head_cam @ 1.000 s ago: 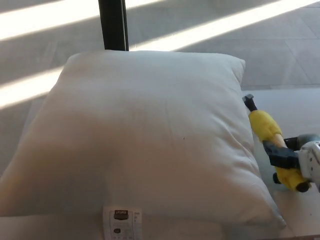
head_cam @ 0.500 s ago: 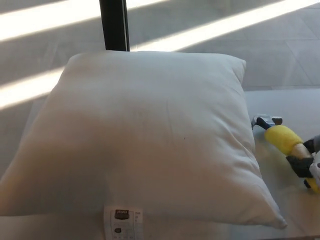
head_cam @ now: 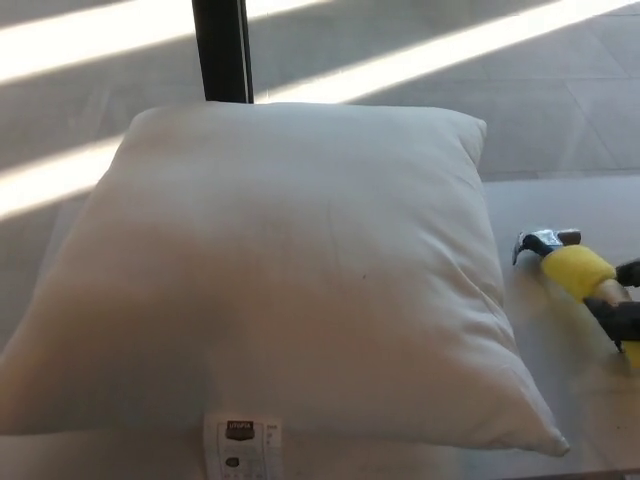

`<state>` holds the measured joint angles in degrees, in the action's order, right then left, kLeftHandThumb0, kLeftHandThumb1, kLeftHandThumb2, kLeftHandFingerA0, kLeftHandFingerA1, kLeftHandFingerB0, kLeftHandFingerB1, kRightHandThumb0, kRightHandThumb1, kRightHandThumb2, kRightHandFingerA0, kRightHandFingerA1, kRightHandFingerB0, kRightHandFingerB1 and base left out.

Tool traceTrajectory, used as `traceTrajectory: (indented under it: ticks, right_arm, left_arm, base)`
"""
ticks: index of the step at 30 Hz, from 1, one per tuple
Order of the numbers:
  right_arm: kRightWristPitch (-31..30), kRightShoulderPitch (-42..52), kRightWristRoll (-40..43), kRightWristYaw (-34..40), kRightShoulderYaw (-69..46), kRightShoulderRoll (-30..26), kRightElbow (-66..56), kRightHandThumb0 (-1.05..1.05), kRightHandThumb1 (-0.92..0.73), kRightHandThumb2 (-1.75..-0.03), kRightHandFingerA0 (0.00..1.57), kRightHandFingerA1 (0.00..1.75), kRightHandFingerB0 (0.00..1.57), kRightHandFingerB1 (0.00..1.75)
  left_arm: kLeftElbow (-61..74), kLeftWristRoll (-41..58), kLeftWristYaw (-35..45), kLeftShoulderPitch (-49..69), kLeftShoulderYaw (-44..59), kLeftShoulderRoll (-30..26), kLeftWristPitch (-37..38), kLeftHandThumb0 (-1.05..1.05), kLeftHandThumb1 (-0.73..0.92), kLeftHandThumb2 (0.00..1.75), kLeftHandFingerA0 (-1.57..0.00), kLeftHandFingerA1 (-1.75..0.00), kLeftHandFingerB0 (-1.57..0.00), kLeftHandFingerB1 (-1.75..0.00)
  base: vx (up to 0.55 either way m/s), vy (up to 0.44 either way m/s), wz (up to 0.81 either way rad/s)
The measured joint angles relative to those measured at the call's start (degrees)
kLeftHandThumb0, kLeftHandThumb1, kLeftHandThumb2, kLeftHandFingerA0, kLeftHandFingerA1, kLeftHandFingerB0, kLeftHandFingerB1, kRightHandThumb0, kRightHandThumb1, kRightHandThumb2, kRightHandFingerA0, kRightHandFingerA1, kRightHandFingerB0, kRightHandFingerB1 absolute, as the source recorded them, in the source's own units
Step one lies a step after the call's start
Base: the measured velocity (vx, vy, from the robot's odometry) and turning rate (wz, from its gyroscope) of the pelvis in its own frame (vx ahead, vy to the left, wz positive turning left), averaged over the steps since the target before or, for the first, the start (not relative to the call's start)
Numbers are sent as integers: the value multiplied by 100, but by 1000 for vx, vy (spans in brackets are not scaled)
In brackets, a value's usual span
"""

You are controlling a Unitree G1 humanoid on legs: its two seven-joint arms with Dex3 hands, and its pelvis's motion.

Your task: A hammer is kept on the right hand side and a pillow is kept on the left hand side on the desk infront of the robot and the robot uses its right hand to pick up the hammer and makes a downward swinging motion to hit the pillow

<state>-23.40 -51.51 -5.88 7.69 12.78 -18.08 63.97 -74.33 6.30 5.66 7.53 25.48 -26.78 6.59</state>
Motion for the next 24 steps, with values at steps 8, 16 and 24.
traceTrajectory:
  ticks: [8, 16, 24]
  right_arm:
    - [106, -4, -207, -646, 567, -5, -124, -102, -54, -79, 0, 0, 0, 0]
    - [104, -58, -505, -1303, 1159, -241, -459, -102, -58, -78, 0, 0, 0, 0]
    - [66, 67, -494, -1768, 731, -942, -1791, -102, -59, -96, 0, 11, 0, 0]
  left_arm:
    - [0, 0, -3, -14, 2, 0, 0, -63, 67, 60, -80, -59, -69, -49]
    - [0, 11, -3, -23, 17, 0, 0, -62, 68, 60, -78, -59, -68, -49]
    - [1, 12, -3, 5, 13, -2, 0, -61, 67, 60, -79, -58, -67, -48]
  base:
    - [0, 0, 0]
    - [0, 0, 0]
    - [0, 0, 0]
